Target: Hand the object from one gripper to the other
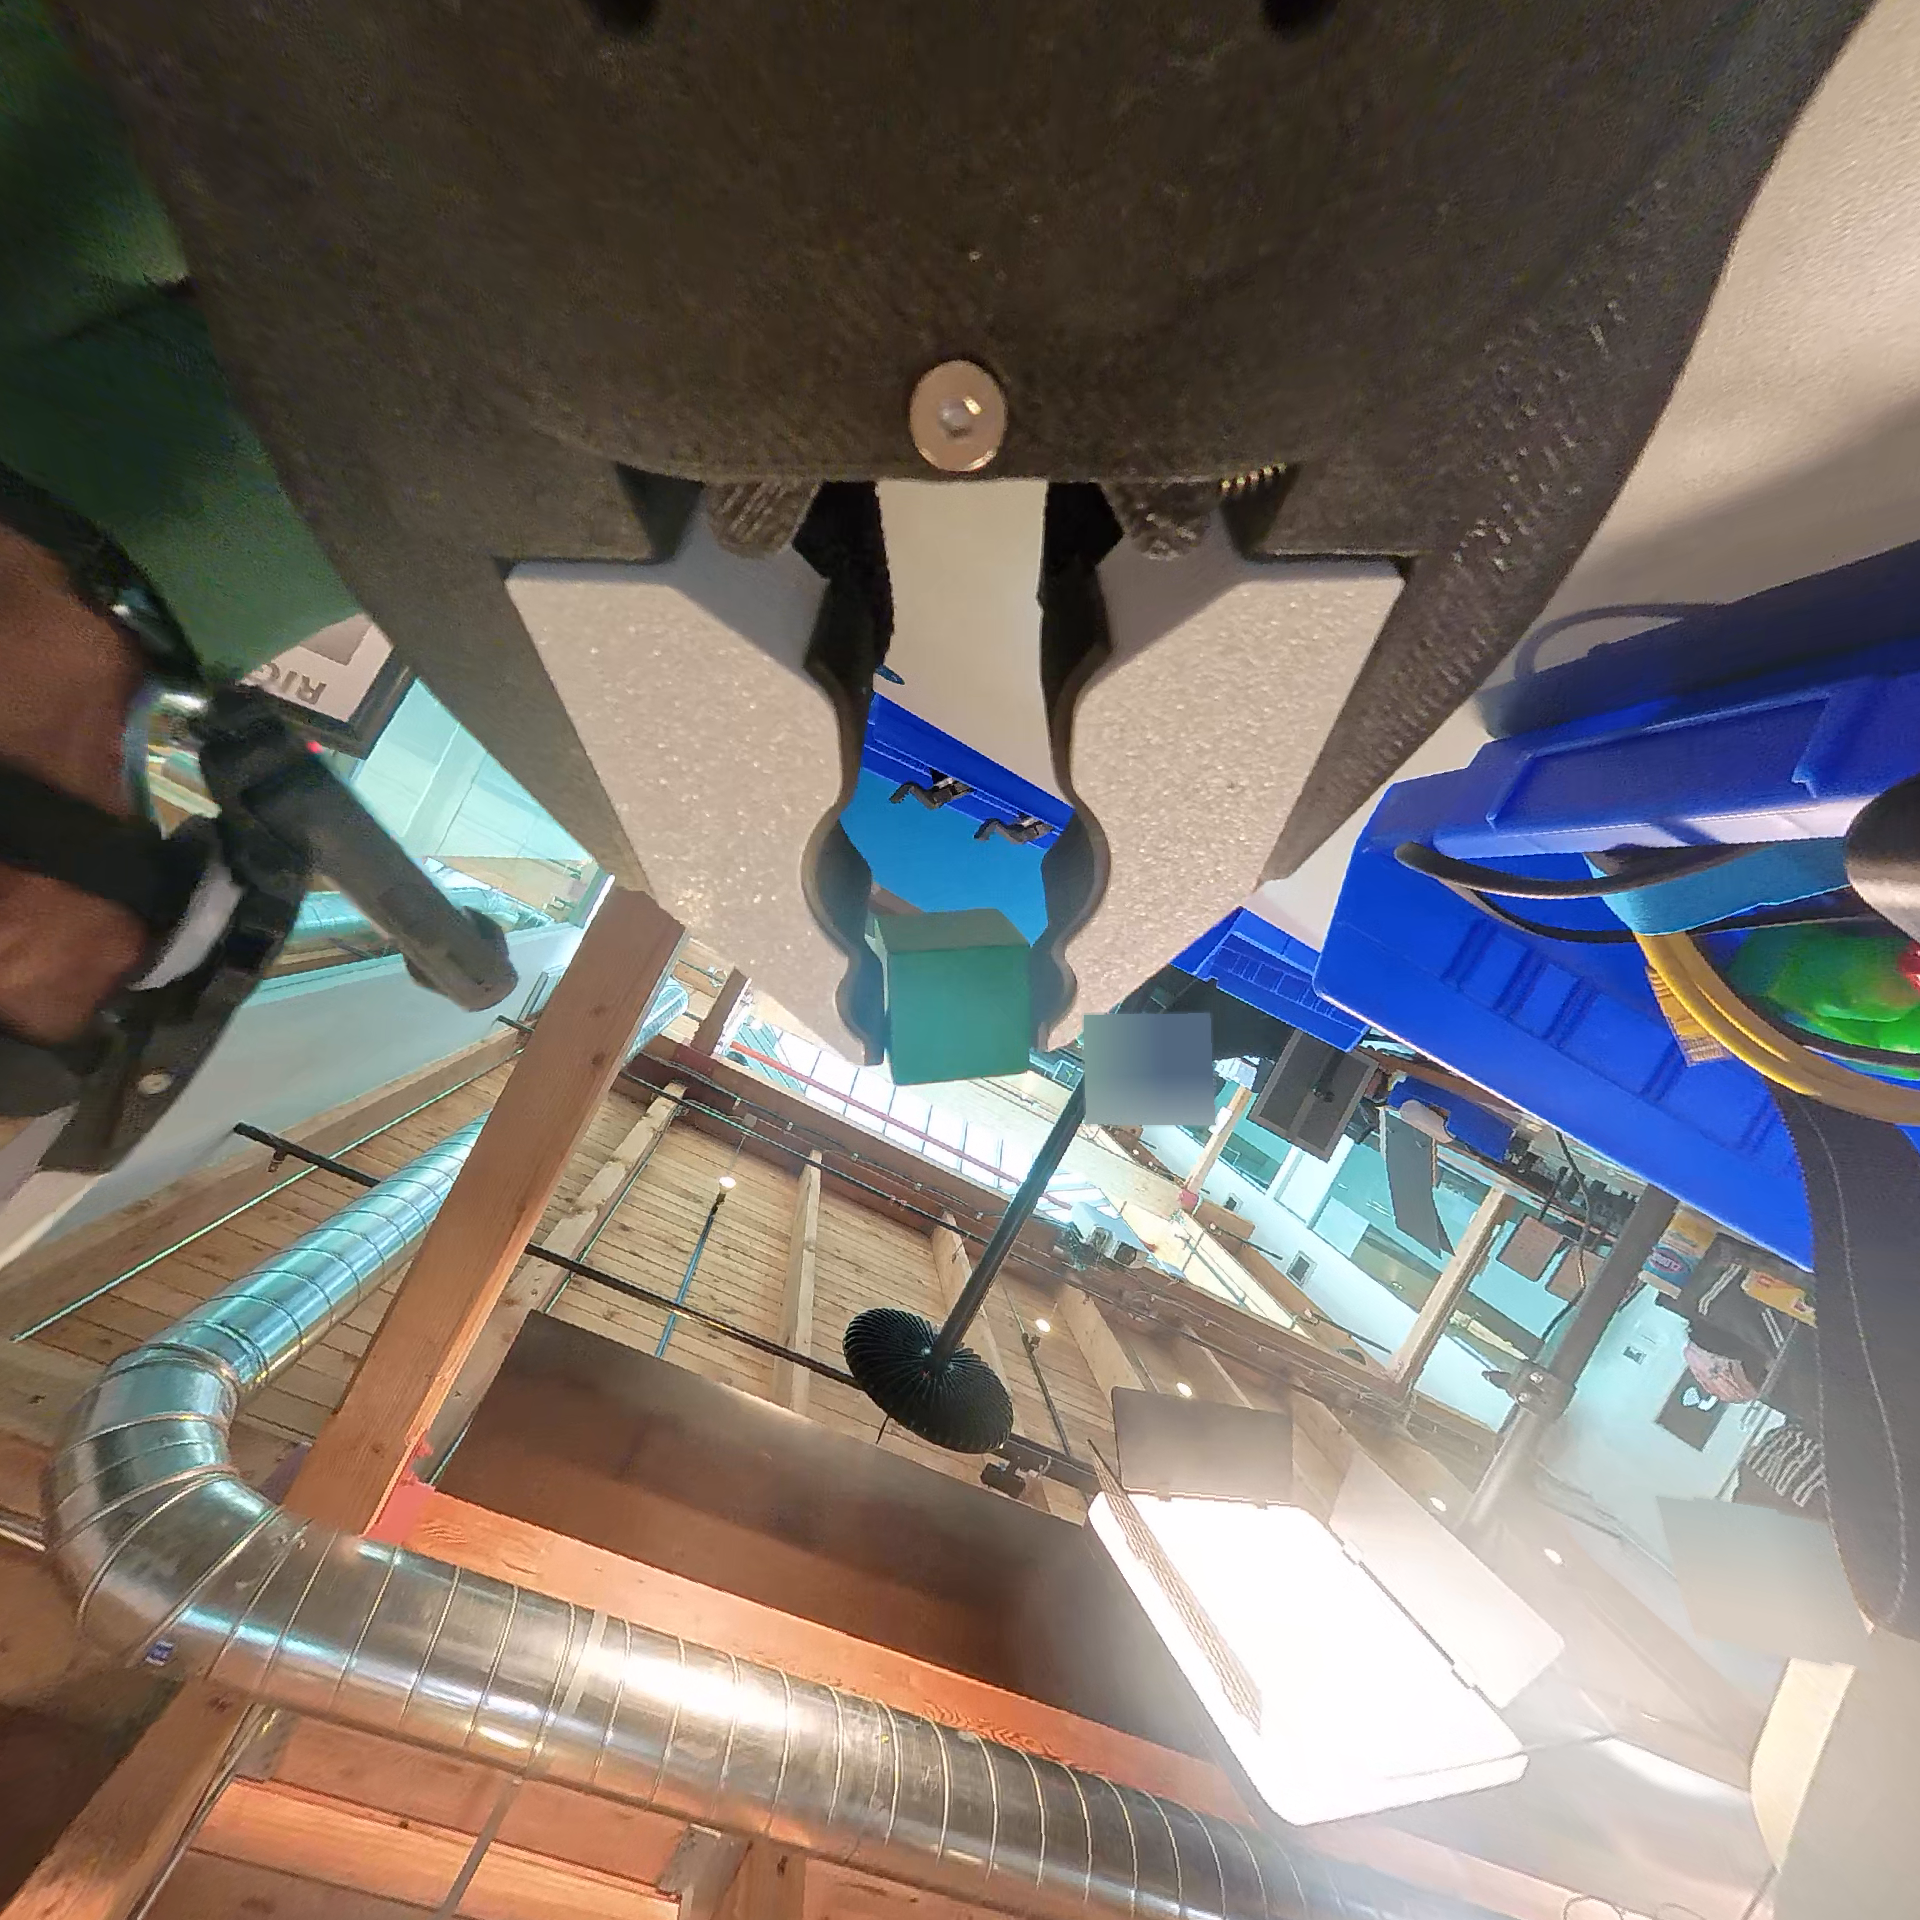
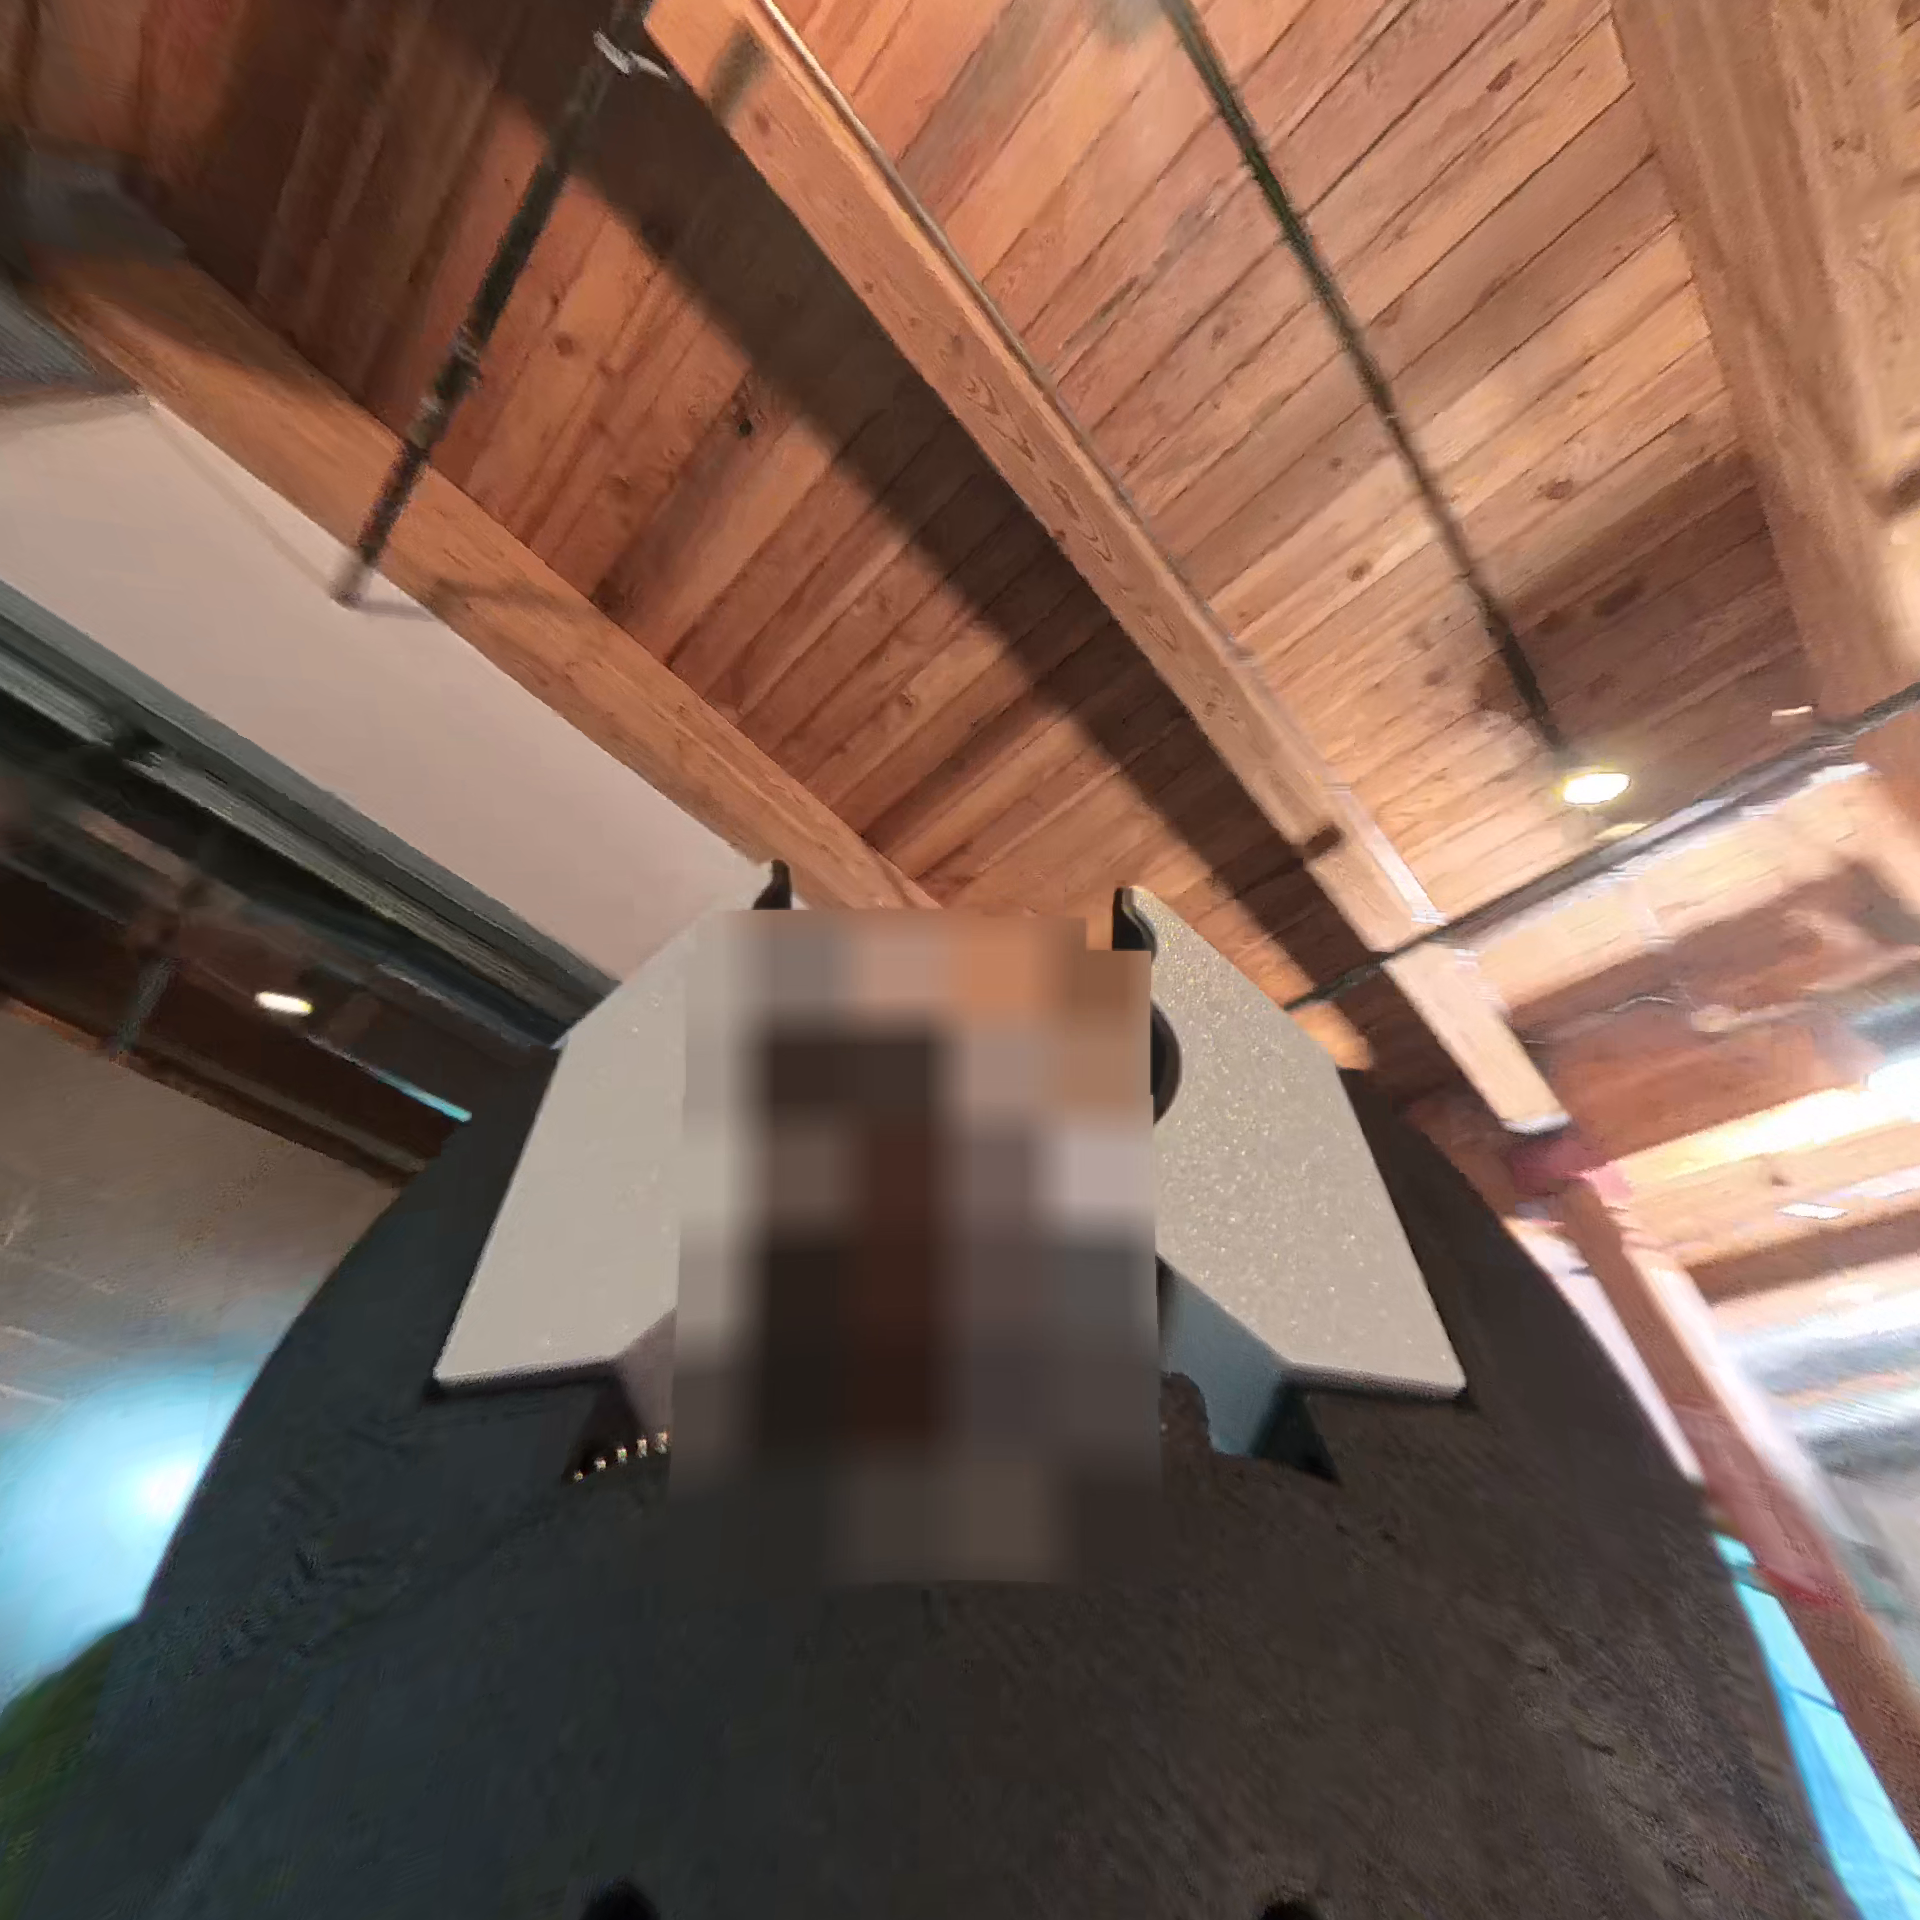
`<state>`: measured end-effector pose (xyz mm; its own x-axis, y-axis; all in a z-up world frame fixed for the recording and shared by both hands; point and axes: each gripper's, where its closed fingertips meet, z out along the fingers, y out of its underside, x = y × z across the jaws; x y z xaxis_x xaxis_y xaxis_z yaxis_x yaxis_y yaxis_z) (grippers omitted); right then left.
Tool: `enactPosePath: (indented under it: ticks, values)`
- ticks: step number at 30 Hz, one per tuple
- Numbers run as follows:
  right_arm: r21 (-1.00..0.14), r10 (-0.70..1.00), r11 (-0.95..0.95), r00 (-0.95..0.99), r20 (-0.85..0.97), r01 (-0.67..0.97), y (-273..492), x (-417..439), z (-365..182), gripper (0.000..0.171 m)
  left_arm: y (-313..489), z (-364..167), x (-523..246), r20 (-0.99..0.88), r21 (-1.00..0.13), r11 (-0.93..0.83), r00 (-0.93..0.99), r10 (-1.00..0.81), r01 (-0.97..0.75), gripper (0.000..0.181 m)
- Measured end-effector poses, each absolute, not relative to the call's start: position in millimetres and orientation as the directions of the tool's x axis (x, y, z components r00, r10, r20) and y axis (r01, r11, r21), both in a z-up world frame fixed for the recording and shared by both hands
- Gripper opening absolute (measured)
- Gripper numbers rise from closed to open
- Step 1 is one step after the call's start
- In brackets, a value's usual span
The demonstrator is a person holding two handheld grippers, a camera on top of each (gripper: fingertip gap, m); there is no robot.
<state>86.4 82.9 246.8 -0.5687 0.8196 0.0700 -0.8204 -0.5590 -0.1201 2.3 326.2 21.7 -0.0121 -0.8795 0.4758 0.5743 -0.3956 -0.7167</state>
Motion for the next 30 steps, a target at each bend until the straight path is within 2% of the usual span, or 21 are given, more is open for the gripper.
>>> enactPosePath:
  ticks: [3,5,9,12,15,18,20,24,30]
  values:
    - [-0.191,0.906,-0.422,-0.409,-0.107,-0.886,134.7,74.9,220.1,0.054,326.9,19.5,4.2,0.48,-0.725,-0.398,-0.002,-0.877,0.563,0.029]
    - [-0.257,0.914,-0.358,-0.28,-0.295,-0.898,194.5,68.6,193.3,0.046,328.2,17.5,5.0,0.479,-0.735,-0.39,0.018,-0.877,0.555,0.029]
    - [-0.581,0.857,-0.281,0.072,-0.51,-0.763,301.8,53.4,119.7,0.039,330.0,14.8,5.8,0.481,-0.748,-0.384,0.043,-0.876,0.542,0.028]
    - [-0.786,0.784,-0.226,0.371,-0.498,-0.576,351.8,52.5,60.0,0.038,332.7,15.0,3.6,0.496,-0.734,-0.396,0.038,-0.867,0.552,0.029]
    - [-0.961,0.764,-0.155,0.589,-0.263,-0.229,363.7,36.7,13.4,0.039,333.5,14.6,4.3,0.519,-0.714,-0.428,0.008,-0.855,0.554,0.028]
    - [-1.0,0.774,0.001,0.633,0.017,0.026,353.6,18.1,-2.5,0.042,333.5,14.1,4.2,0.531,-0.703,-0.447,-0.009,-0.847,0.553,0.028]
    - [-0.995,0.782,0.052,0.617,0.093,0.084,347.8,9.6,-6.4,0.049,336.2,15.3,-0.7,0.537,-0.69,-0.441,-0.003,-0.844,0.573,0.028]
    - [-1.0,0.836,0.018,0.548,0.023,0.014,335.8,1.1,-2.7,0.053,334.6,14.6,0.7,0.535,-0.693,-0.445,-0.009,-0.845,0.567,0.028]
    - [-0.973,0.89,-0.185,0.396,-0.227,-0.141,325.1,-5.5,2.7,0.049,325.5,16.8,8.3,0.472,-0.746,-0.39,0.015,-0.882,0.539,0.028]
